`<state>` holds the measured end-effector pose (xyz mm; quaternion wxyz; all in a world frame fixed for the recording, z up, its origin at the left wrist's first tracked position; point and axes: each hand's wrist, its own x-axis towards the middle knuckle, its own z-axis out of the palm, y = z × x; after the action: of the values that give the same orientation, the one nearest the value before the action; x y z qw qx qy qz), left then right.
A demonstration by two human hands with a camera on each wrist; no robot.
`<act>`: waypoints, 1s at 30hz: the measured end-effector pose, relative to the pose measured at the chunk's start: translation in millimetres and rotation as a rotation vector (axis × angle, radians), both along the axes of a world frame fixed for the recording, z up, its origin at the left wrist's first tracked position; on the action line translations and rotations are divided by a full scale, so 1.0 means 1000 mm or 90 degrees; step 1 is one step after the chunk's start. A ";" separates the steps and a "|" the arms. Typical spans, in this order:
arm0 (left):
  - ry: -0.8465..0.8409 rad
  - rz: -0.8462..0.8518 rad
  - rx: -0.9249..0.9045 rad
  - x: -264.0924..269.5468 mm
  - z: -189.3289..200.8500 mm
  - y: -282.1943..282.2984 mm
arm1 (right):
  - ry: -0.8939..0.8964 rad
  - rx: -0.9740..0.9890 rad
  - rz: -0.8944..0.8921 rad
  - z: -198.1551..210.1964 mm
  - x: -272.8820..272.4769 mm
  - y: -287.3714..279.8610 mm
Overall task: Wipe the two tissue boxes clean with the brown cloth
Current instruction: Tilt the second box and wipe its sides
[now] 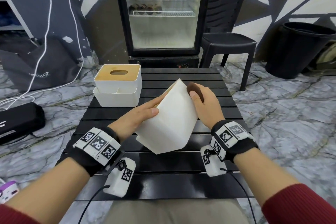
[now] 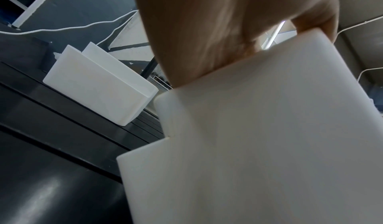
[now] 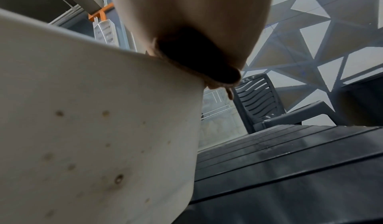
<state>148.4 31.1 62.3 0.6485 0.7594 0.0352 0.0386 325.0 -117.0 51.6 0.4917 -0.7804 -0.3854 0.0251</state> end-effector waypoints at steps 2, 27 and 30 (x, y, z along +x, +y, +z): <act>0.000 0.010 -0.005 -0.001 0.001 -0.002 | 0.012 0.013 -0.001 -0.003 -0.002 -0.004; 0.027 0.107 -0.050 -0.002 0.026 -0.017 | -0.121 0.131 0.105 0.010 -0.045 -0.038; 0.016 0.126 -0.065 -0.006 0.020 -0.018 | -0.125 0.140 0.112 0.003 -0.053 -0.041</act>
<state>142.7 13.6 82.6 0.6788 0.7187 0.1198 0.0912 272.0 -157.8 54.6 0.5298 -0.6841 -0.4987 -0.0508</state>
